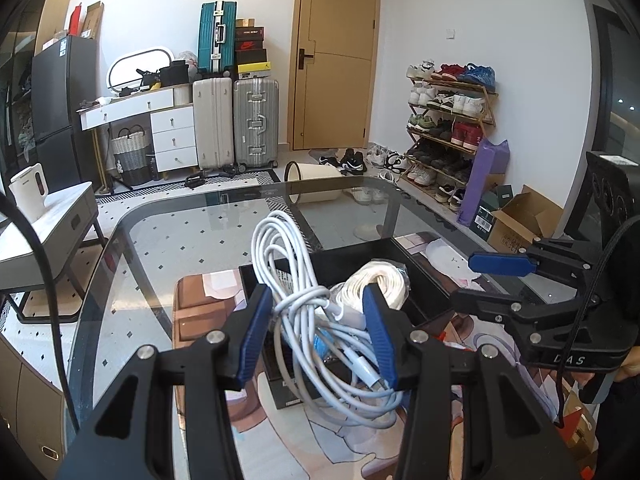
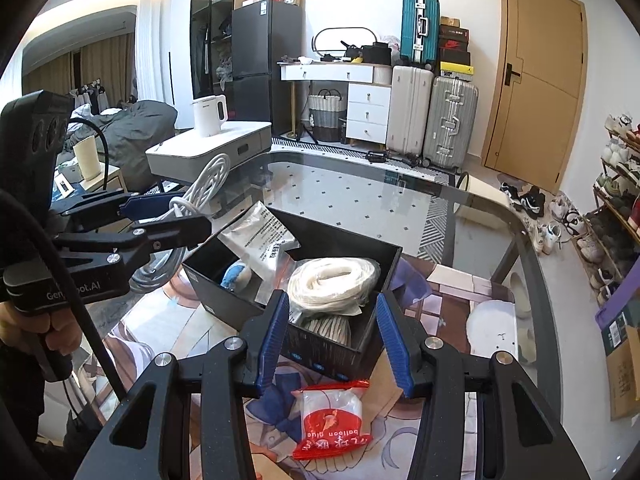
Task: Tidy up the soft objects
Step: 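Carry the cable with the left tool while the right tool carries the red bag into the box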
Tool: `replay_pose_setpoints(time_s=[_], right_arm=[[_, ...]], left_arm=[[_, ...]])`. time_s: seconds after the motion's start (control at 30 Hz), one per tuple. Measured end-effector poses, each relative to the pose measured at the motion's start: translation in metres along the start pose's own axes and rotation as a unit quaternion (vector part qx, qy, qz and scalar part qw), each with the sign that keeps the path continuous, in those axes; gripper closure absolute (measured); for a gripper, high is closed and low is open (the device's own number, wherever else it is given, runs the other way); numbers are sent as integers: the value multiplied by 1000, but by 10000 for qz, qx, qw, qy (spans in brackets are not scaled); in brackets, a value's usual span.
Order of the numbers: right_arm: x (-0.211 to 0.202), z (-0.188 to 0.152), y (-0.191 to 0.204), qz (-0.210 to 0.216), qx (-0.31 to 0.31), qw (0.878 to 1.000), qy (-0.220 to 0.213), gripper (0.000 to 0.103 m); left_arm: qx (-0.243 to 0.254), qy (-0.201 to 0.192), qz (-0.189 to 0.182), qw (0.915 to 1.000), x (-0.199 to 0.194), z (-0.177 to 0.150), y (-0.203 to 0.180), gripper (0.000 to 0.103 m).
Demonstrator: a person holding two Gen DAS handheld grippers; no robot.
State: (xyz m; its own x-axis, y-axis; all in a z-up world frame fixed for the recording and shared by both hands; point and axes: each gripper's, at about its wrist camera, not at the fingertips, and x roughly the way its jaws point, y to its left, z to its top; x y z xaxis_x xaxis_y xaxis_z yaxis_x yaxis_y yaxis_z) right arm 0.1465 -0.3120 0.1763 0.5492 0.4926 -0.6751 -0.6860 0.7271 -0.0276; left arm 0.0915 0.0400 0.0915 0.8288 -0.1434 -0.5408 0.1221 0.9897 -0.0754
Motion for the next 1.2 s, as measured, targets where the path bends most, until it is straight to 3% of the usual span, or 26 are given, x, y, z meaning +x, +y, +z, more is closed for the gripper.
replay_pose_setpoints(time_s=[0.13, 0.23, 0.4, 0.5, 0.57, 0.83, 1.2], right_arm=[[9, -18, -5, 121, -11, 9992, 388, 51], [25, -37, -8, 102, 24, 9965, 824, 37], [57, -68, -9, 144, 64, 9889, 1476, 36], [59, -72, -13, 206, 154, 9901, 1380, 41], [57, -73, -13, 248, 101, 9902, 1369, 55], [45, -73, -8, 318, -37, 9920, 1222, 59], [1, -33, -1, 288, -137, 9980, 537, 59]], left_arm=[[-1, 8, -17, 10000, 2, 0, 1, 57], [3, 30, -36, 10000, 4, -1, 2, 57], [5, 77, -68, 9999, 9, -1, 1, 57], [24, 91, -78, 9999, 10, -1, 0, 57], [25, 86, -73, 9999, 10, -1, 0, 57], [32, 80, -85, 9999, 10, -1, -1, 57], [64, 50, -79, 9999, 11, 5, 1, 57]])
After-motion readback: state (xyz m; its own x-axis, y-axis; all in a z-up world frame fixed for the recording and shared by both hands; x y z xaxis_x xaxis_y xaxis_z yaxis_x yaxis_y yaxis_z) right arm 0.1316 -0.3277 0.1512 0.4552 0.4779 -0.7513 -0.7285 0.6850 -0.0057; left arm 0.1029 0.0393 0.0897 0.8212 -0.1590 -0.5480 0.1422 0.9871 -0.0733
